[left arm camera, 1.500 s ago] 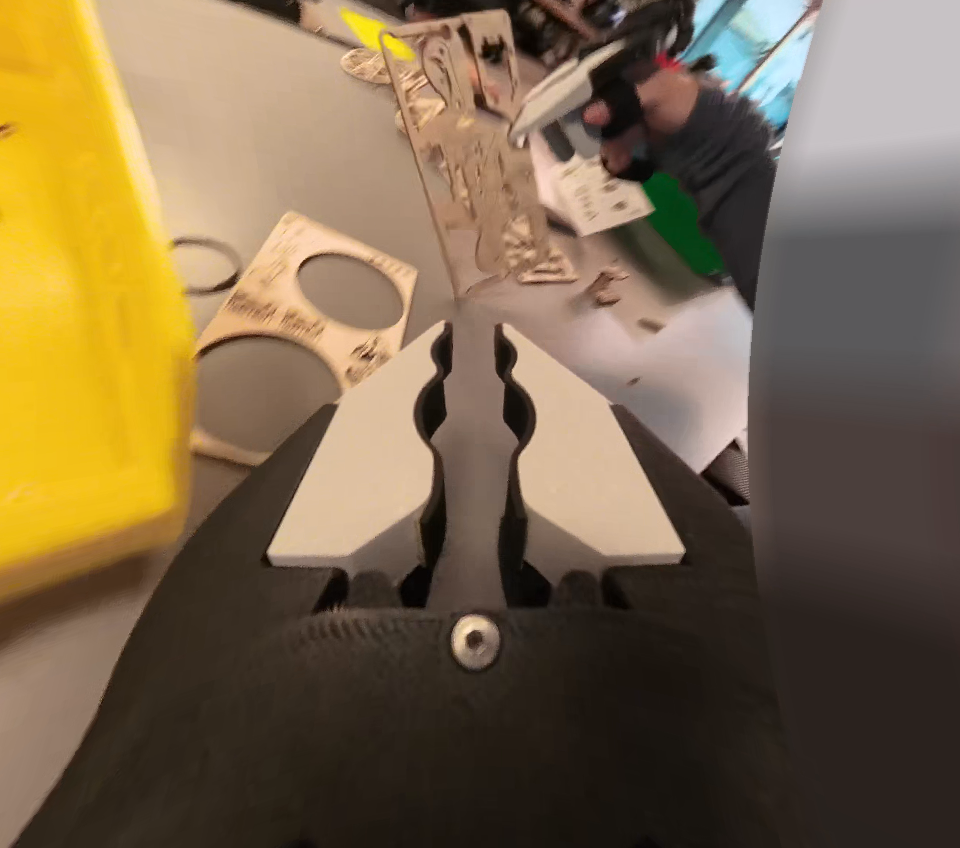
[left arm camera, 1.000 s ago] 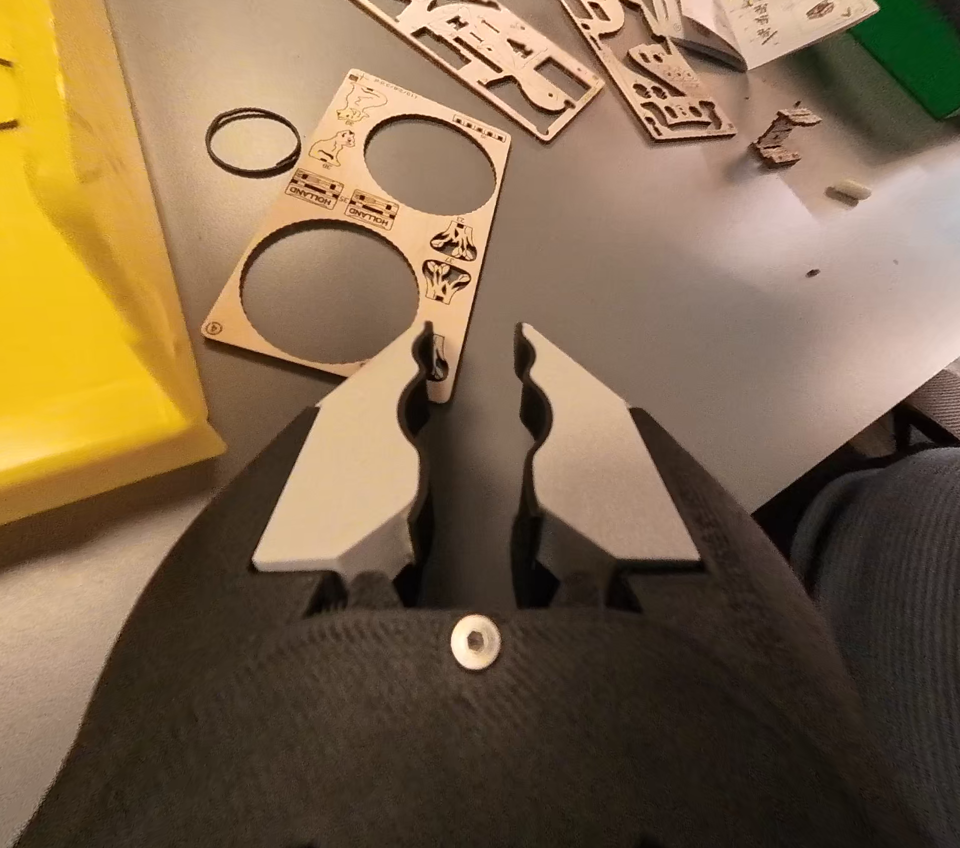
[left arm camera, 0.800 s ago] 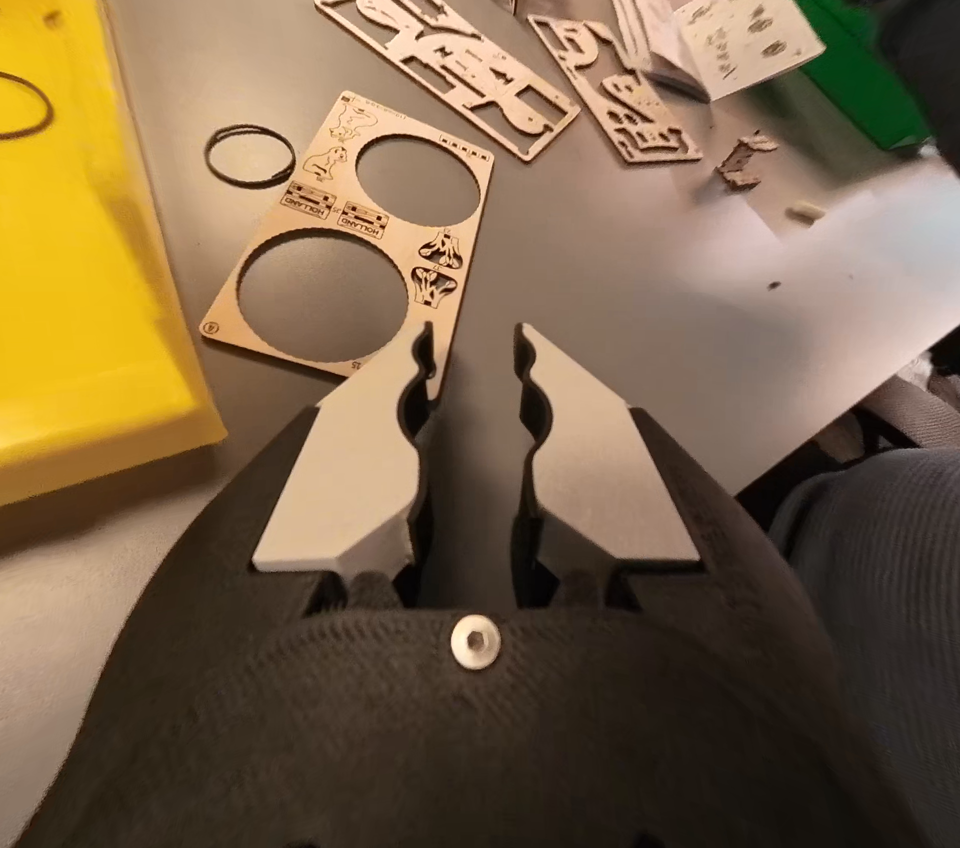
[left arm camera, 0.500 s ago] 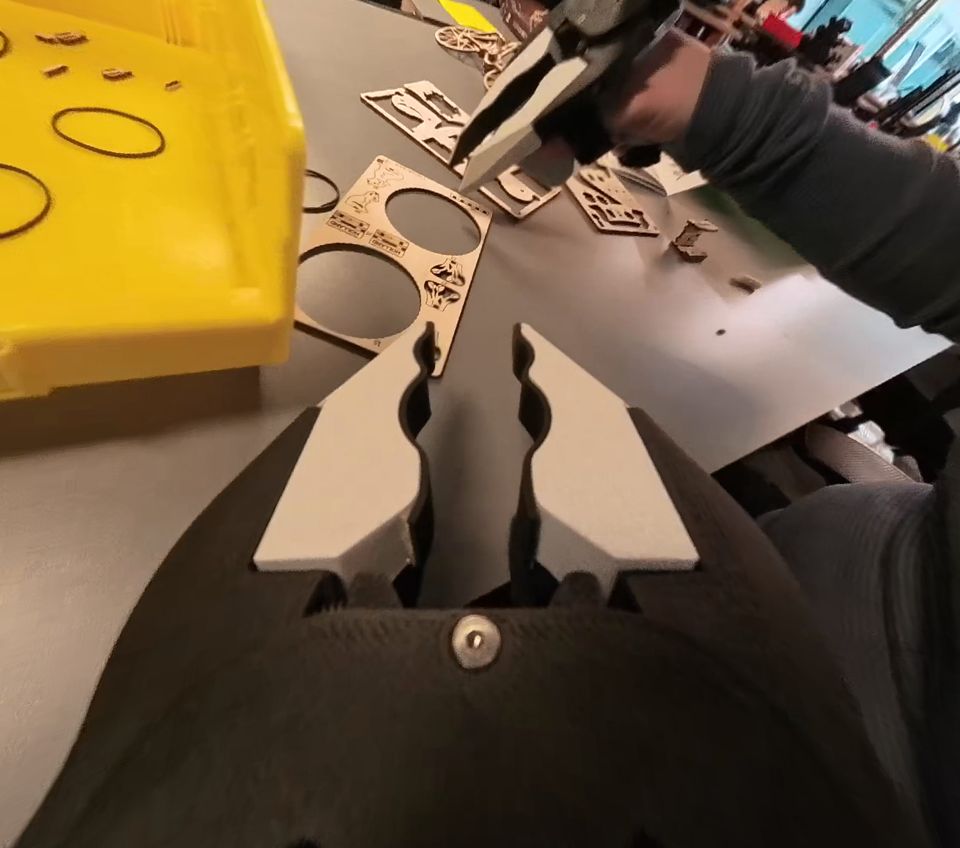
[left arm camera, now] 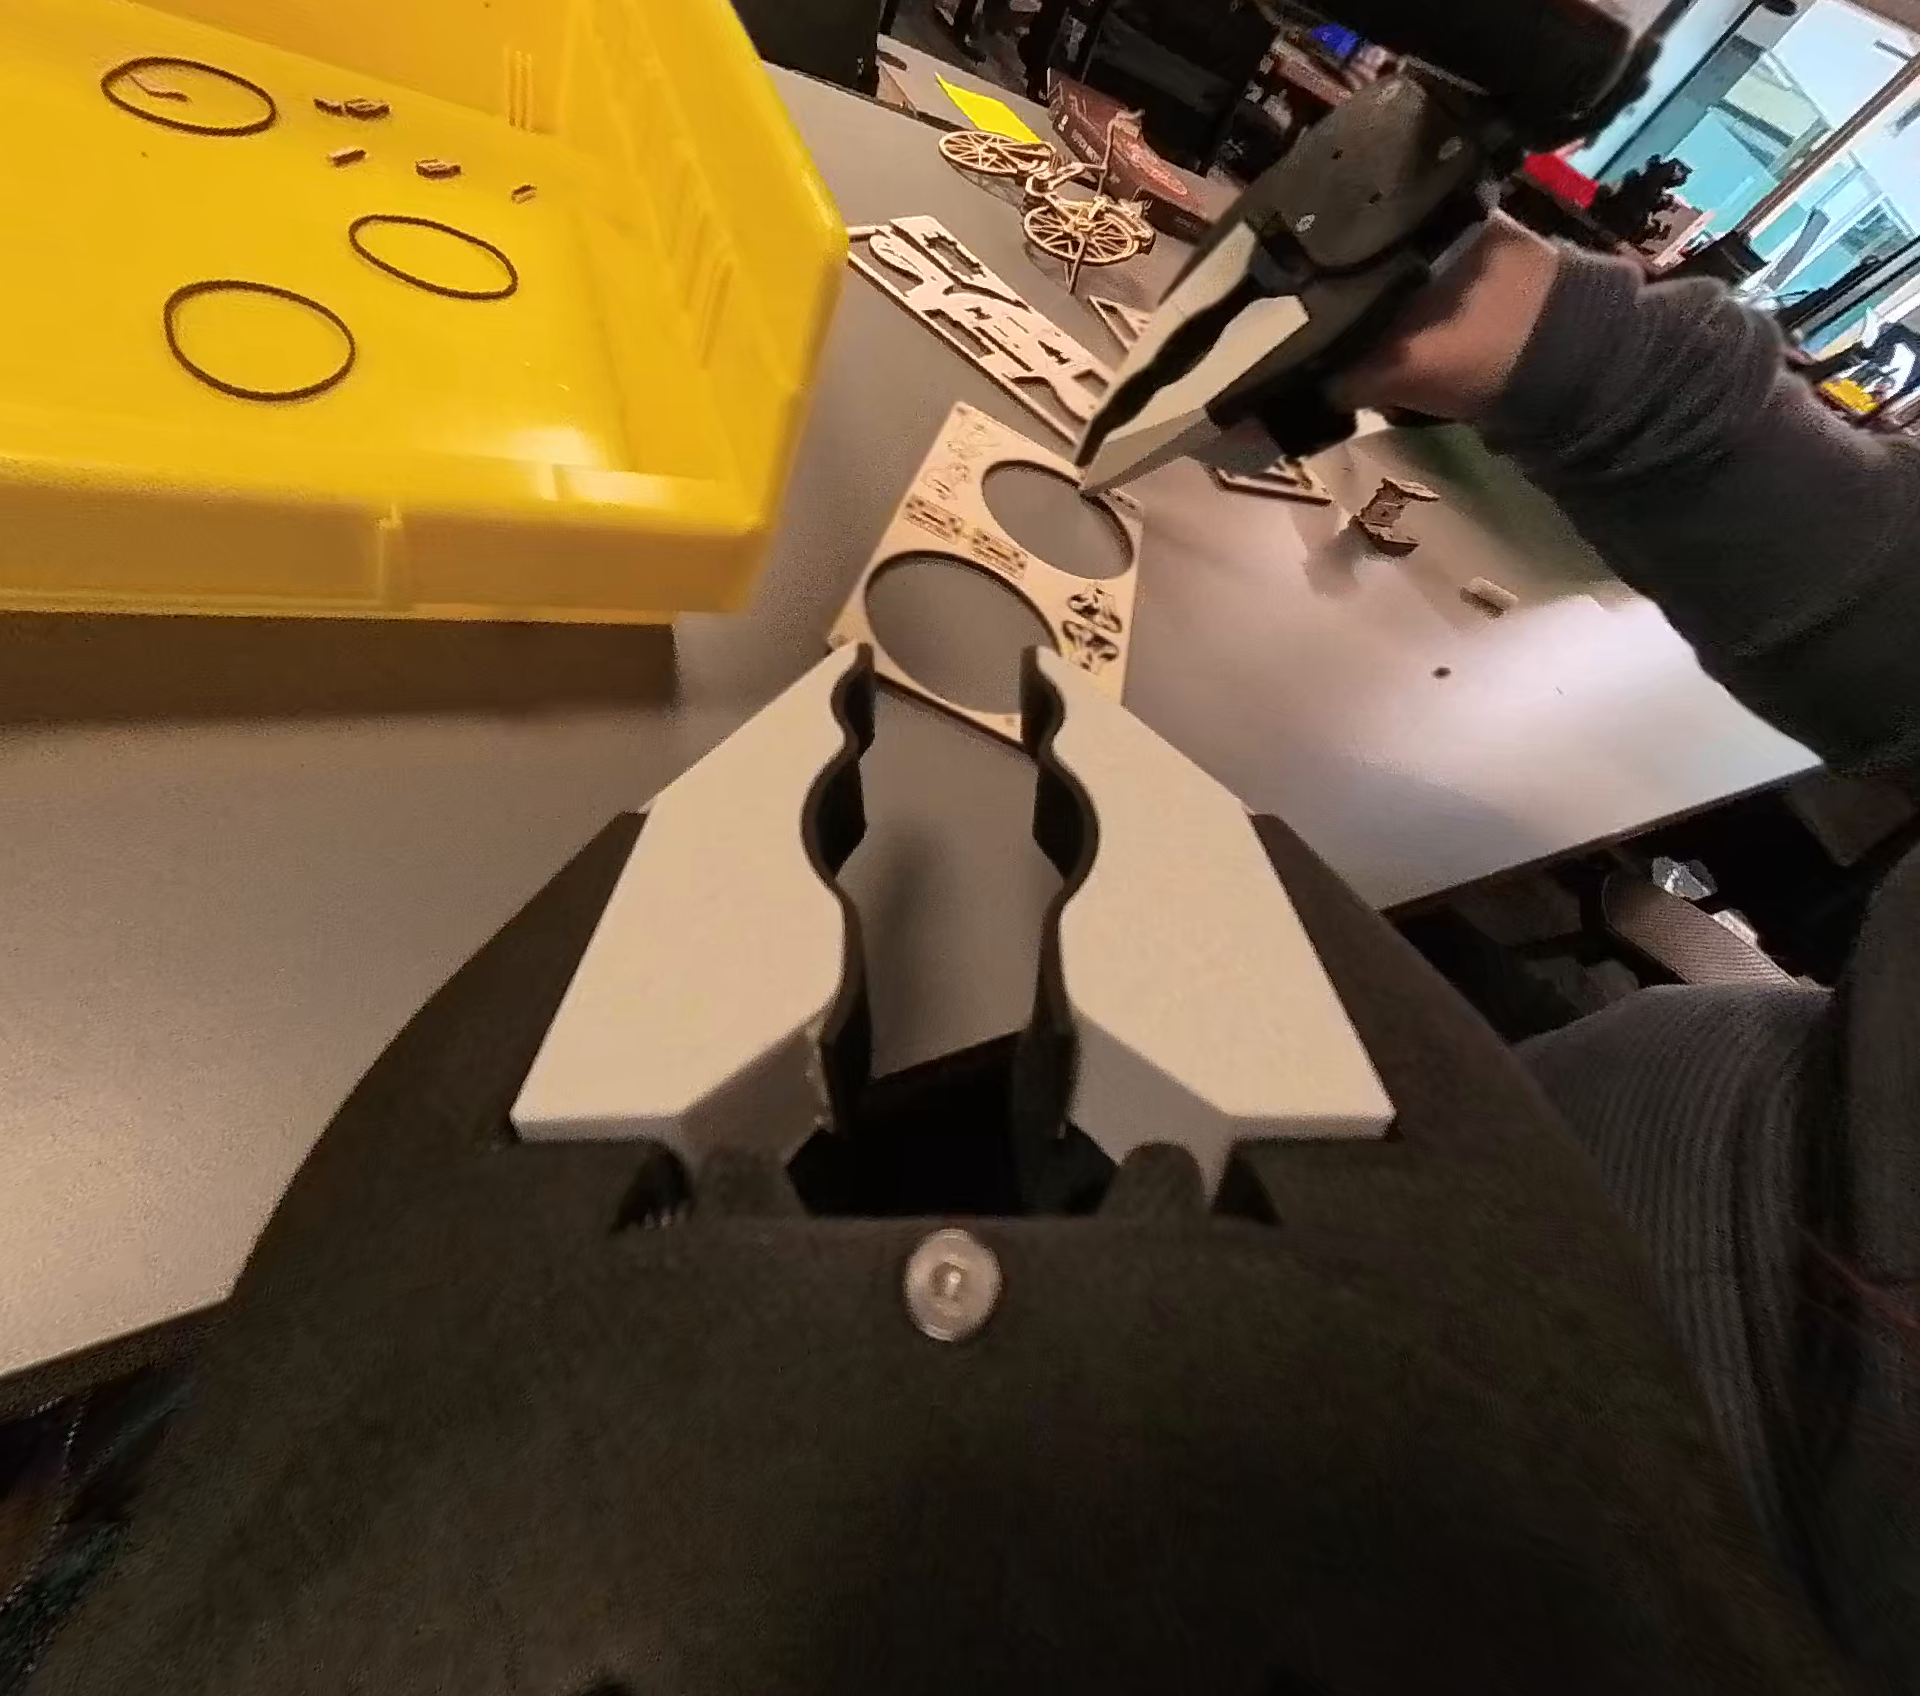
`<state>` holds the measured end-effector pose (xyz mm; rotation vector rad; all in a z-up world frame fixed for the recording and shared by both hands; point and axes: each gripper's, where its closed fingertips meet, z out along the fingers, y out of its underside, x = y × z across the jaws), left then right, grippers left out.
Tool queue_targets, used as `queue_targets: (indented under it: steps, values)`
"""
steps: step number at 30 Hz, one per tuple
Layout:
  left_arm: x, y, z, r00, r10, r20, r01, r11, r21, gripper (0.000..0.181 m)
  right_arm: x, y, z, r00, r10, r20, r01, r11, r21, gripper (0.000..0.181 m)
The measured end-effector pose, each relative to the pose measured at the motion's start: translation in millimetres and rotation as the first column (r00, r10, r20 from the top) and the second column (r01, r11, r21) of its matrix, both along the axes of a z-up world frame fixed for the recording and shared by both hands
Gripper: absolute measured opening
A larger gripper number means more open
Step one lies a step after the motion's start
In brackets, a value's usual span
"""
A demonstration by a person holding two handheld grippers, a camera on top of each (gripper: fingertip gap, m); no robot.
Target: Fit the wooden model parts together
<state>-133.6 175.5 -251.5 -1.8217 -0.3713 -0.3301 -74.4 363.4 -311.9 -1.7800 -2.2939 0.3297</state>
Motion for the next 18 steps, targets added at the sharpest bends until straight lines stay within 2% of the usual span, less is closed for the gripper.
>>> queue_targets:
  steps: [7, 14, 16, 18]
  values:
    - [10.2, 2.9, -1.2, 0.999, -0.026, 0.021, 0.026, 0.999, 0.023, 0.025, 41.8, -2.7, 0.8, 0.994, -0.111, -0.026, 0.110, 0.993, -0.044, 0.008]
    - [23.5, 9.6, -1.7, 0.997, -0.071, 0.020, 0.071, 0.997, 0.015, 0.025, 60.2, 9.5, 5.1, 0.968, -0.226, -0.111, 0.219, 0.973, -0.075, 0.013]
    - [26.5, 9.5, -0.8, 0.997, -0.079, 0.014, 0.079, 0.997, 0.011, 0.025, 61.0, 6.9, 11.7, 0.971, -0.190, -0.147, 0.180, 0.980, -0.082, 0.008]
    - [28.5, 8.6, 0.0, 0.996, -0.086, 0.014, 0.086, 0.996, 0.008, 0.024, 61.8, -4.2, 13.8, 0.985, -0.076, -0.156, 0.064, 0.995, -0.081, 0.003]
